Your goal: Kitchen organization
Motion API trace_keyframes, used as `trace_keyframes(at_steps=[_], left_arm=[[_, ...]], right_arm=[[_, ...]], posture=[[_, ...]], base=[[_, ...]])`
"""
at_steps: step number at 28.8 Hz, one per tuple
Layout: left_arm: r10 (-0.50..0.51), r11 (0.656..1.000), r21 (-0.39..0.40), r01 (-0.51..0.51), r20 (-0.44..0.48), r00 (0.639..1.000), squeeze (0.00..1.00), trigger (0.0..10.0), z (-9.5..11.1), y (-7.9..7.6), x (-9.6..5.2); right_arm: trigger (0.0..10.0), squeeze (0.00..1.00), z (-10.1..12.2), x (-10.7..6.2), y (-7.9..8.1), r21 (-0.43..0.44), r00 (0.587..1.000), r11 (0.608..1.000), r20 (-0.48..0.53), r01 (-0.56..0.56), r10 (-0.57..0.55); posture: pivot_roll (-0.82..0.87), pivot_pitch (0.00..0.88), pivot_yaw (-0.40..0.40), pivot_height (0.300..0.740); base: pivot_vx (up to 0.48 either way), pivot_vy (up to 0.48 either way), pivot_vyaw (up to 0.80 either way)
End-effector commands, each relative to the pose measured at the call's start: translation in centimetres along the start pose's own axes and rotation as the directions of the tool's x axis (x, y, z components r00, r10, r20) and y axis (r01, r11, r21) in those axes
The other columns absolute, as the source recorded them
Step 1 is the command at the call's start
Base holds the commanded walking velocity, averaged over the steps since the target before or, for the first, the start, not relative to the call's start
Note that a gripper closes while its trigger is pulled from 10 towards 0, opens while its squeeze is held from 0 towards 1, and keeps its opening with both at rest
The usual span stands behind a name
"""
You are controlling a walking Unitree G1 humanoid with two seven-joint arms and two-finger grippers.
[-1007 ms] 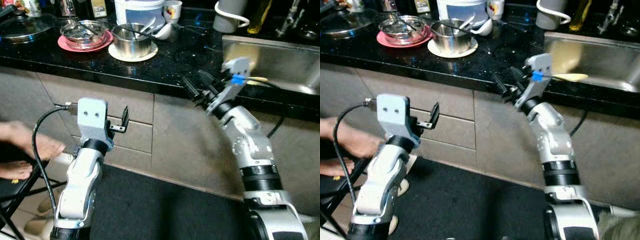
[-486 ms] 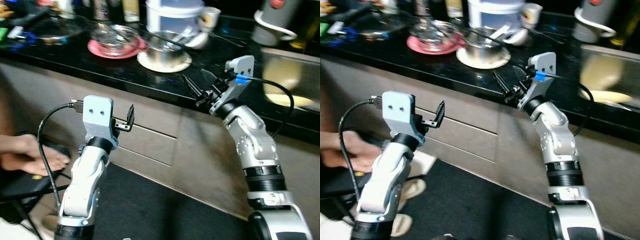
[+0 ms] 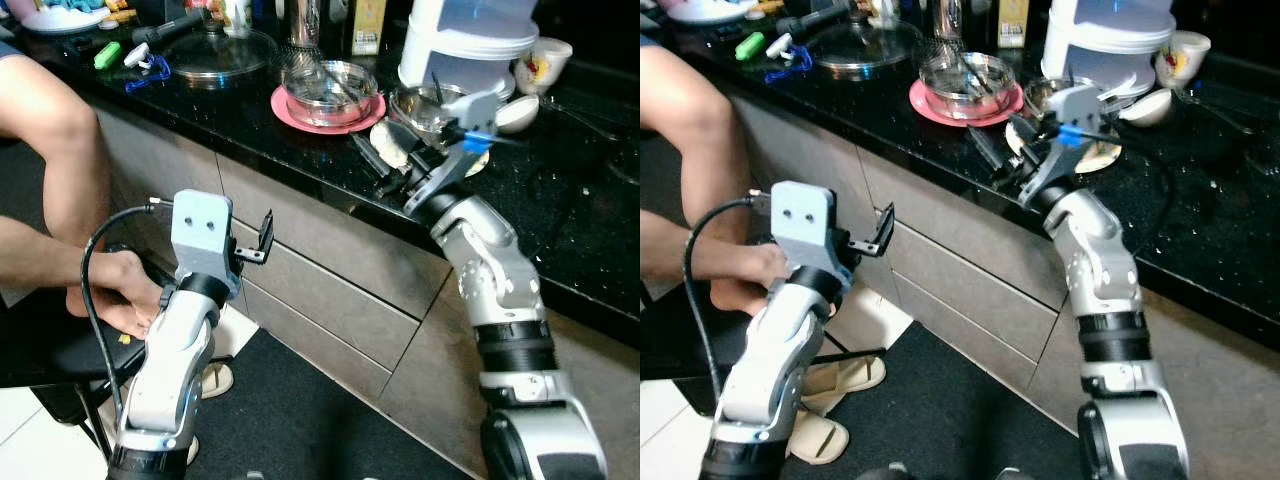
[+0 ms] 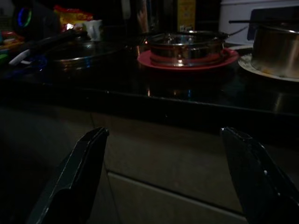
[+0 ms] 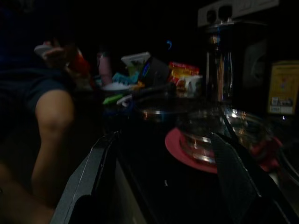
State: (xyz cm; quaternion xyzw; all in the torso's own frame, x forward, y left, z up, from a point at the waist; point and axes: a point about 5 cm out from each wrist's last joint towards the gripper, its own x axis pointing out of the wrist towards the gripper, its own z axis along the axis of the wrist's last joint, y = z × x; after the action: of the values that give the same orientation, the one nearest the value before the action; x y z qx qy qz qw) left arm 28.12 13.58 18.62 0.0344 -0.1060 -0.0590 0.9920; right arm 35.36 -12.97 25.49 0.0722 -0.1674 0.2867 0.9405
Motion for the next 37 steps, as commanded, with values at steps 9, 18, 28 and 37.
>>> trace_keyframes(at_steps=[9, 18, 28, 37], left_arm=[[-0.010, 1.000, 0.002, 0.010, -0.005, 1.000, 0.00, 10.0, -0.1, 0.0, 0.3], [-0.007, 1.000, -0.001, 0.007, -0.005, 1.000, 0.00, 10.0, 0.0, -0.1, 0.0], [-0.002, 1.000, 0.004, 0.002, -0.005, 1.000, 0.00, 10.0, 0.2, 0.0, -0.1], [-0.004, 1.000, 0.005, 0.004, -0.003, 1.000, 0.00, 10.0, 0.3, 0.0, 0.0]], right_arm=[[10.0, 0.00, 1.5, 0.7, 0.2, 0.002, 0.999, 1.000, 0.037, -0.003, 0.003], [10.0, 0.00, 1.3, 1.2, 1.7, -0.042, 0.999, 0.998, 0.008, -0.038, 0.039], [10.0, 0.00, 1.5, 2.2, 3.8, -0.020, 0.993, 0.993, 0.017, -0.118, 0.119], [10.0, 0.00, 1.8, 2.5, 4.3, -0.026, 0.991, 0.991, 0.018, -0.132, 0.133]], posture=[[0.02, 0.032, -0.042, 0.740], [0.03, 0.048, -0.047, 0.740], [0.04, 0.064, -0.059, 0.740], [0.04, 0.066, -0.055, 0.740]], base=[[0.283, 0.000, 0.00], [0.281, 0.000, 0.00], [0.289, 0.000, 0.00], [0.295, 0.000, 0.00]])
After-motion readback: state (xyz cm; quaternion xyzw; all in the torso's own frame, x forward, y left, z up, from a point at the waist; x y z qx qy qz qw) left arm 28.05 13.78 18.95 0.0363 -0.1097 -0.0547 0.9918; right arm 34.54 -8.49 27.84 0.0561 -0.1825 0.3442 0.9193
